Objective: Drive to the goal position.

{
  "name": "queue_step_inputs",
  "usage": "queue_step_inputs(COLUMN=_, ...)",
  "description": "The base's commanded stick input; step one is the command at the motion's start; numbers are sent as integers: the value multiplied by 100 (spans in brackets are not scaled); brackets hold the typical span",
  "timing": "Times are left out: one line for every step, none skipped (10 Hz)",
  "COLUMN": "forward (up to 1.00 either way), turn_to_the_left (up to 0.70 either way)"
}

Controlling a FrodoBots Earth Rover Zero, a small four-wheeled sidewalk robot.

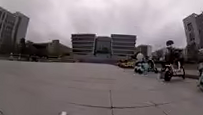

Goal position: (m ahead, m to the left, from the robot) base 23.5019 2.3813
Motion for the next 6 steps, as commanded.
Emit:
queue_step_inputs(forward=100, turn_to_the_left=-32)
queue_step_inputs(forward=100, turn_to_the_left=-12)
queue_step_inputs(forward=100, turn_to_the_left=0)
queue_step_inputs(forward=100, turn_to_the_left=0)
queue_step_inputs(forward=100, turn_to_the_left=0)
queue_step_inputs(forward=100, turn_to_the_left=0)
